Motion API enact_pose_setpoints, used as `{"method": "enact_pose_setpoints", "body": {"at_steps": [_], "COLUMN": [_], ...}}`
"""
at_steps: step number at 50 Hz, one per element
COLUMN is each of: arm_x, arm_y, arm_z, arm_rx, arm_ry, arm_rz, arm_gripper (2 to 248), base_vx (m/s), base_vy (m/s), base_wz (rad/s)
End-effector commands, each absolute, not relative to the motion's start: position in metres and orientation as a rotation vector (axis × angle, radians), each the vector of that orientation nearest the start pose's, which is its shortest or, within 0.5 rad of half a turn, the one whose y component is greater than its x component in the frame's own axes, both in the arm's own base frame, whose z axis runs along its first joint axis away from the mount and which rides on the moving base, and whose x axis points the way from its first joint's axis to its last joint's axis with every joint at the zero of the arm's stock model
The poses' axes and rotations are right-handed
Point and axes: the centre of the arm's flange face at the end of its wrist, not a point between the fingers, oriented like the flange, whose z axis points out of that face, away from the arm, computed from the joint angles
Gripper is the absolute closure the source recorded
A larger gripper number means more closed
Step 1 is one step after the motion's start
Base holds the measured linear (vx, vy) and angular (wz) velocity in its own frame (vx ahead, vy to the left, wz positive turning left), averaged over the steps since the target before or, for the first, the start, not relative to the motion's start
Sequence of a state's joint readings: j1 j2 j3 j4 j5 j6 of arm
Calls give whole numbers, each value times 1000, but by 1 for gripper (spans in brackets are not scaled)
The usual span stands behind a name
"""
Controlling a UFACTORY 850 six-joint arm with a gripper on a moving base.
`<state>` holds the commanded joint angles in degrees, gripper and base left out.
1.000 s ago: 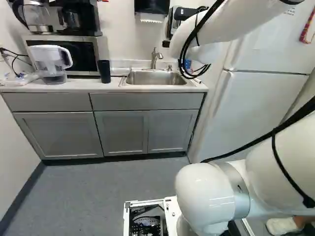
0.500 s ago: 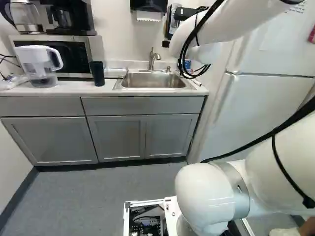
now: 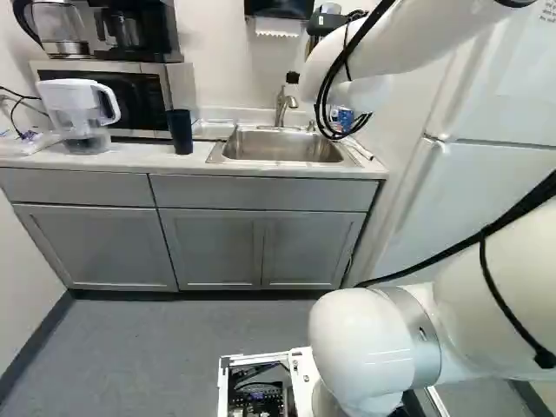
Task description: Rinse the cup and place it in the tray
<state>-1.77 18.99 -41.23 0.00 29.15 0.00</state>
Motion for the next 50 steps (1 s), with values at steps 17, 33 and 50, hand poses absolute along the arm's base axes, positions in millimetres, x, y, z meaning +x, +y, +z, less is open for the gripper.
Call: {"method": "enact_pose_setpoints", "body": {"at_steps": [17,33,50], "arm_x": [407,407,407], "arm_y": [-13,-13,-13], "arm_z": [650,650,650], "arm_rx": [-2249,-2249,-2249], "arm_ry": [35,35,35], "arm_rz": [-2224,-2224,-2224], "arm_gripper": [3,3,3], "base_vx": [115,114,97], "base_vy": [-11,-10,-1], "base_wz": [169,174,172]}}
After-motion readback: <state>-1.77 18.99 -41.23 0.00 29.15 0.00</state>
